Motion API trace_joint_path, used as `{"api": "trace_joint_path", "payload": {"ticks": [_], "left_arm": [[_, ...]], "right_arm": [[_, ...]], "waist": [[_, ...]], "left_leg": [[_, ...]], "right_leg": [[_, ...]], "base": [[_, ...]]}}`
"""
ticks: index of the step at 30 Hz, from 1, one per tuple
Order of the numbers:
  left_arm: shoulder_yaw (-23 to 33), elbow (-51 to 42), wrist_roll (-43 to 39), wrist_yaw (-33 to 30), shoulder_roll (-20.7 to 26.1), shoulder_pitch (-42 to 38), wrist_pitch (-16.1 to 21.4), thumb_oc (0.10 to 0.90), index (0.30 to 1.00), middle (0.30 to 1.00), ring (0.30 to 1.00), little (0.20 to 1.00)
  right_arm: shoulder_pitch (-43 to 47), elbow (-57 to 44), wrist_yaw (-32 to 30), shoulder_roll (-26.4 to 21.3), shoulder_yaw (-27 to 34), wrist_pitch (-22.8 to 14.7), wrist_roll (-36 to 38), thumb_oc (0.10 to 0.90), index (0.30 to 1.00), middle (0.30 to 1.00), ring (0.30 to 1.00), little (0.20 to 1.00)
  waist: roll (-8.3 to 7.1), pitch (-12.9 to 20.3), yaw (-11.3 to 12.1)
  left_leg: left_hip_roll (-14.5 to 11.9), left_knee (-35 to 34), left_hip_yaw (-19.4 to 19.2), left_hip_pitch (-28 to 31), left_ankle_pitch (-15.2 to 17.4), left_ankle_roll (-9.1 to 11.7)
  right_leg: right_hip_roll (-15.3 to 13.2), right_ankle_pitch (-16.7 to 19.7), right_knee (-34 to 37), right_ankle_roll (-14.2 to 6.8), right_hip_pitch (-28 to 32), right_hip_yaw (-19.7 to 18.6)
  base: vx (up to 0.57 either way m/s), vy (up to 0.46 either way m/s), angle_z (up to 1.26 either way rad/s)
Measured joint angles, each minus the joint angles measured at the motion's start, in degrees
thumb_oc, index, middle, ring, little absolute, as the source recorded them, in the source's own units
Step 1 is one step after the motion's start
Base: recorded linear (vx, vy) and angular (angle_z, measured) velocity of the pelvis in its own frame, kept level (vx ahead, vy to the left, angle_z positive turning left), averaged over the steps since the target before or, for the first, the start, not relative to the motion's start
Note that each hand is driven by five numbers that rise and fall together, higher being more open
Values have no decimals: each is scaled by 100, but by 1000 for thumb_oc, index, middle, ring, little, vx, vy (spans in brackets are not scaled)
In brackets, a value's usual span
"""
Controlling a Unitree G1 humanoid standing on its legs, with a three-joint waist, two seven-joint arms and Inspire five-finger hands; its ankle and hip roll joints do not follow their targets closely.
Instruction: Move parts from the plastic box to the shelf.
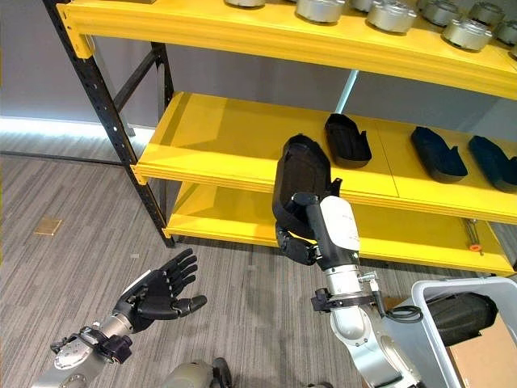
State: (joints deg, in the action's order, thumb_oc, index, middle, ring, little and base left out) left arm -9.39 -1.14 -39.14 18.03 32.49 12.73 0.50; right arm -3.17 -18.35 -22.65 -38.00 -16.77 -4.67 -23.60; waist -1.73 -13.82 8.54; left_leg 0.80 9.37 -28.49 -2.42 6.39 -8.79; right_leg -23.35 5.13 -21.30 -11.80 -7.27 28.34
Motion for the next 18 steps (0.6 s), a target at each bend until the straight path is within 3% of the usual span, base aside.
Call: {"api": "trace_joint_path", "payload": {"ticks": [1,2,3,4,5,6,7,10,12,14,15,16,17,18], "left_arm": [[35,-82,-59,-14,-11,-111,0,900,1000,1000,1000,1000],[55,-86,-83,-15,-70,-154,5,900,1000,1000,1000,1000],[100,-159,-121,27,117,-246,91,900,1000,1000,1000,1000],[106,-217,-126,61,148,-242,123,900,1000,1000,1000,1000],[149,-85,-118,63,-36,-264,82,900,1000,1000,1000,1000],[187,-66,-120,58,-156,-162,68,900,1000,1000,1000,1000],[204,-122,-123,130,-145,-57,74,900,1000,1000,1000,1000],[232,-187,-355,388,-179,36,78,900,1000,1000,1000,1000],[182,-148,-350,413,-181,172,77,900,1000,1000,1000,1000],[151,-144,-347,438,-178,259,77,900,1000,1000,1000,1000],[62,-107,-337,458,-180,269,78,900,1000,1000,1000,1000],[28,-69,-335,514,-125,277,85,900,1000,1000,1000,1000],[-9,-101,-333,517,-85,295,110,900,1000,1000,1000,1000],[-43,-75,-326,456,-134,273,63,900,1000,1000,1000,1000]], "right_arm": [[-51,-1,18,-100,76,-127,2,400,300,300,300,300],[-46,31,55,-106,82,-137,-2,400,300,300,300,300],[-8,67,129,109,83,-184,-4,400,300,300,300,300],[0,26,206,46,174,-278,-6,400,300,300,300,300],[84,80,313,19,202,-294,-48,400,300,300,300,300],[97,77,393,-1,199,-317,-75,400,300,300,300,300],[88,72,406,-9,201,-366,-99,400,300,300,300,300],[141,67,413,-68,219,-426,-134,400,300,300,300,300],[173,65,420,-119,189,-413,-228,400,300,300,300,300],[178,53,458,-175,174,-413,-257,400,300,300,300,300],[195,13,490,-246,163,-372,-336,400,300,300,300,300],[193,-28,494,-200,123,-353,-335,400,300,300,300,300],[219,-142,493,-339,132,-353,-346,400,300,300,300,300],[224,-149,505,-389,43,-312,-345,400,300,300,300,300]], "waist": [[45,-10,-260],[95,-47,-286],[-306,-118,-313],[-150,-71,-202],[-69,-105,-144],[80,-74,-156],[186,-29,-228],[239,7,-125],[251,15,-33],[260,20,-23],[272,17,2],[60,18,-6],[63,33,-2],[111,109,-124]], "left_leg": [[276,-340,235,10,-170,-4],[326,-333,316,-9,-116,583],[306,888,541,-526,404,381],[-332,1431,903,-635,741,318],[-162,1363,756,-534,749,327],[-68,1008,753,-401,529,287],[52,589,821,-261,251,122],[376,-220,876,-29,-150,3],[446,-537,912,41,-343,-45],[452,-622,935,77,-373,-18],[433,-703,847,141,-184,302],[414,-171,587,30,156,227],[354,101,705,20,193,-183],[408,-228,808,188,-39,-63]], "right_leg": [[540,-354,-173,268,-16,-706],[793,-500,-69,613,67,-836],[401,-571,312,899,161,-886],[414,-688,326,340,191,-1029],[327,-735,341,135,195,-1072],[410,-701,459,210,265,-987],[535,-520,726,283,496,-787],[517,-510,745,266,696,-668],[458,-632,198,255,632,-542],[494,-709,-60,225,603,-462],[525,-710,-226,205,554,-275],[278,-648,-217,184,520,-258],[177,-832,-449,-51,456,-317],[422,-976,-365,-11,393,-461]], "base": [[-43,125,75],[-33,139,90],[-10,99,23],[-16,120,-2],[-24,109,-30],[-30,111,2],[-28,108,17],[-39,115,17],[8,141,12],[73,112,2],[43,22,-2],[2,-24,-18],[69,-86,-9],[89,-104,4]]}}
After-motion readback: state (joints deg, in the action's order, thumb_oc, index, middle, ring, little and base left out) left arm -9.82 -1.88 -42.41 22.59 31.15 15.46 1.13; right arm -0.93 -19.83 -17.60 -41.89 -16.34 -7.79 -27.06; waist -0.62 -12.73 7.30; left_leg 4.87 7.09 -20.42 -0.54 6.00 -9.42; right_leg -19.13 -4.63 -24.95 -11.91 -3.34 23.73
